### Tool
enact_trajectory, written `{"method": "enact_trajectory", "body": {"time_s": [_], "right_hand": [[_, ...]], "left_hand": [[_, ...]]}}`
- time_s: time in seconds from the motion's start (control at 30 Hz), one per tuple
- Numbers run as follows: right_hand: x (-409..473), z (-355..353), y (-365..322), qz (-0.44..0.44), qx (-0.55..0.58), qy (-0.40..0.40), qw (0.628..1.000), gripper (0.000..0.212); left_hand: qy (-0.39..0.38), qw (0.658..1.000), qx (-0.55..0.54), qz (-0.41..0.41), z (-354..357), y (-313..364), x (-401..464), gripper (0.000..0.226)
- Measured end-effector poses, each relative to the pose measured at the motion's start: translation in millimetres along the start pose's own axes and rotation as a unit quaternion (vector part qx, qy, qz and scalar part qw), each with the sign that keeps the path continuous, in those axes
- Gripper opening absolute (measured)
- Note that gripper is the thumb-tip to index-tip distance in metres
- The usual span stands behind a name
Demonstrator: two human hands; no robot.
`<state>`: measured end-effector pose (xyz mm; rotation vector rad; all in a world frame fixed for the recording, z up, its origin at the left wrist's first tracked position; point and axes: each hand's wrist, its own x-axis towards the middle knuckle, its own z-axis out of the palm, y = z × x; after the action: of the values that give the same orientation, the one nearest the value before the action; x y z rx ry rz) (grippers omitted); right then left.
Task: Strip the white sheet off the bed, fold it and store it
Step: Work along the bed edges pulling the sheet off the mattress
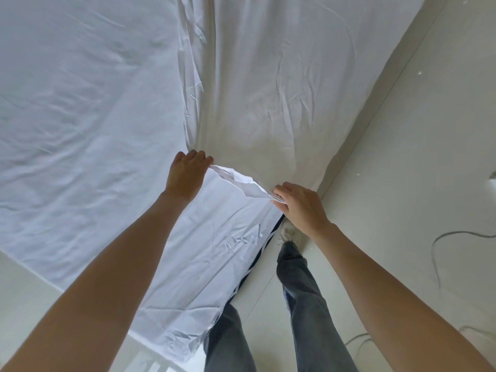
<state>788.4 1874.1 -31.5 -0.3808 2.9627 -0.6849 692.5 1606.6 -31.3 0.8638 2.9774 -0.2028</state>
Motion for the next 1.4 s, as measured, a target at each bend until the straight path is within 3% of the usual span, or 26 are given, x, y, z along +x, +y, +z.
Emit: {"method": "enact_trajectory", "body": {"time_s": [0.17,0.37,0.53,0.93,1.23,1.4], "right_hand": [[-40,30,-56,0.017,-0.003,0.005,1.000,0.016],[-77,66,-140,0.052,-0.003,0.021,0.998,0.014],[-106,88,-188,0.064,0.033,0.007,0.997,0.030],[-178,143,-270,0.055,0.066,0.040,0.996,0.049],[-203,221,-324,0.114,0.021,0.067,0.991,0.020],[-212,234,-330,0.171,-0.020,0.163,0.972,0.014]], "left_hand": [[0.007,0.999,-0.028,0.024,0,-18,-67,0.040],[-0.005,0.998,0.019,0.065,-1,-61,-135,0.027],[-0.015,0.993,0.024,0.117,3,-81,-191,0.019],[0.011,0.980,-0.068,0.187,34,-110,-307,0.031],[0.021,0.963,-0.101,0.247,84,-156,-348,0.047],[0.038,0.943,-0.092,0.319,95,-149,-354,0.044]]}}
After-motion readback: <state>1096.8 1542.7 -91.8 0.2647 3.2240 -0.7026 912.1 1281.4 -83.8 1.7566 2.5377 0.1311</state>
